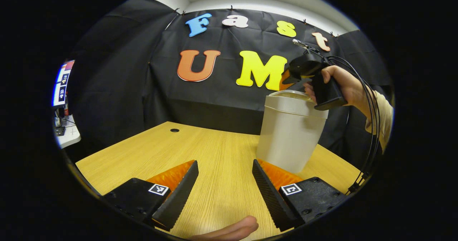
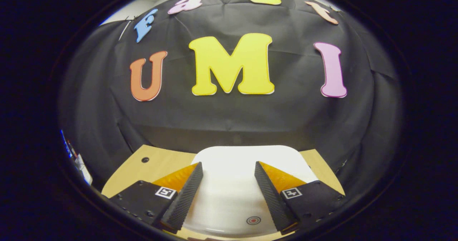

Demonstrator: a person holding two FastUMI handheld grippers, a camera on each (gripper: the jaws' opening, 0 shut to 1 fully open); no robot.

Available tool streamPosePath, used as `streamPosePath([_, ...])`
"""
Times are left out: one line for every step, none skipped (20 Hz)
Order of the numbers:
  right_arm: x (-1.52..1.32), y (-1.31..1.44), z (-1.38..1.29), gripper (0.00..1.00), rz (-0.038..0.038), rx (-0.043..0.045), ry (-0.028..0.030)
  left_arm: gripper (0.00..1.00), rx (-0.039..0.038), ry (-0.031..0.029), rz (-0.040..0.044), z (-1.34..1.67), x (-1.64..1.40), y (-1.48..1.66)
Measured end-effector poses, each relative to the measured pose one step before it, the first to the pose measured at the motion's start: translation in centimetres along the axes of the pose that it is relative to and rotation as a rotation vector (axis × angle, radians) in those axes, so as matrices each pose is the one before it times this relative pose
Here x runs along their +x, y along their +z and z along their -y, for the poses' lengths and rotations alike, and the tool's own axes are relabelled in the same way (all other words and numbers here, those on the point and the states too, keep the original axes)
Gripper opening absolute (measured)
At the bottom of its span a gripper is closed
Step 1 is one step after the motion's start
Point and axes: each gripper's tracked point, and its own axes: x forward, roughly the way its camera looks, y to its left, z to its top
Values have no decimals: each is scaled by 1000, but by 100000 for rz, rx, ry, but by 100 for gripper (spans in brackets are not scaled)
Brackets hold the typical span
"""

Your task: Press the lid of the desktop garbage bin to open it, pick up the crumpled paper on the desktop and throw it into the bin, then pick up the pop can on the desktop and drop it into the bin, and finally close the garbage bin lid.

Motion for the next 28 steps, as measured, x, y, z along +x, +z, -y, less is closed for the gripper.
streamPosePath([-47,-269,90,95,-903,708,-12,98,-884,650,-240,-242,-45,19])
streamPosePath([-226,33,87,93,-82,-243,-94,98,-781,479,-107,-185,-127,115])
streamPosePath([-248,-20,58,93,65,-802,-18,98,-641,117,255,-108,-79,57])
streamPosePath([-335,-298,107,94,-471,-323,112,98,-702,-458,113,-62,-121,134])
streamPosePath([-287,-273,226,94,-556,-111,101,98,-468,-637,477,161,-235,219])
streamPosePath([-309,-269,136,97,-234,-716,357,98,-105,-321,658,-4,-208,233])
streamPosePath([-361,-140,167,99,397,-1185,362,98,-43,232,874,-83,-216,352])
streamPosePath([-499,-374,249,91,-3,-749,350,98,-123,45,417,34,-76,125])
streamPosePath([-532,-131,245,99,876,-143,192,98,57,-522,60,219,-232,147])
streamPosePath([-618,-244,210,95,383,-21,-82,98,240,-666,-65,389,-35,-32])
streamPosePath([-493,-204,232,95,584,-130,-12,98,427,-387,-72,247,-143,51])
streamPosePath([-674,-284,137,95,587,-272,-85,98,208,-179,25,197,-182,133])
streamPosePath([-426,-203,248,95,899,-72,-30,98,168,-413,-61,277,-185,176])
streamPosePath([-439,-200,164,95,951,183,-173,98,260,-764,-202,167,-297,-148])
streamPosePath([-305,-162,55,95,1426,534,-14,98,138,-491,-139,165,-159,85])
streamPosePath([-211,-33,24,95,1861,577,-164,98,97,-196,78,-7,-101,226])
streamPosePath([-74,-25,-27,99,1737,-112,-450,98,449,-70,319,35,-209,78])
streamPosePath([-70,-239,-2,100,1387,-703,-749,98,631,280,585,-107,-127,273])
streamPosePath([-109,-64,72,95,1219,-287,-798,98,841,394,901,-18,-83,288])
streamPosePath([-137,-110,10,100,1240,89,-538,98,725,471,849,-114,-105,239])
streamPosePath([-148,-65,0,100,1195,154,-169,98,609,206,391,13,-119,-46])
streamPosePath([-111,-261,16,100,487,139,-32,98,344,-123,-33,111,-37,-23])
streamPosePath([-267,-201,78,100,503,505,385,98,160,-225,-69,84,45,-2])
streamPosePath([-388,-124,-8,95,58,1473,869,98,286,-214,-200,122,-45,13])
streamPosePath([-371,-98,16,100,300,1245,1017,98,639,36,72,-31,11,22])
streamPosePath([-210,-144,12,96,1360,687,969,98,748,266,242,16,-46,67])
streamPosePath([-11,-111,-12,100,1549,-513,680,98,774,-164,93,188,35,-48])
streamPosePath([74,-261,-34,96,1238,-700,-63,98,805,-330,-122,161,-24,-136])
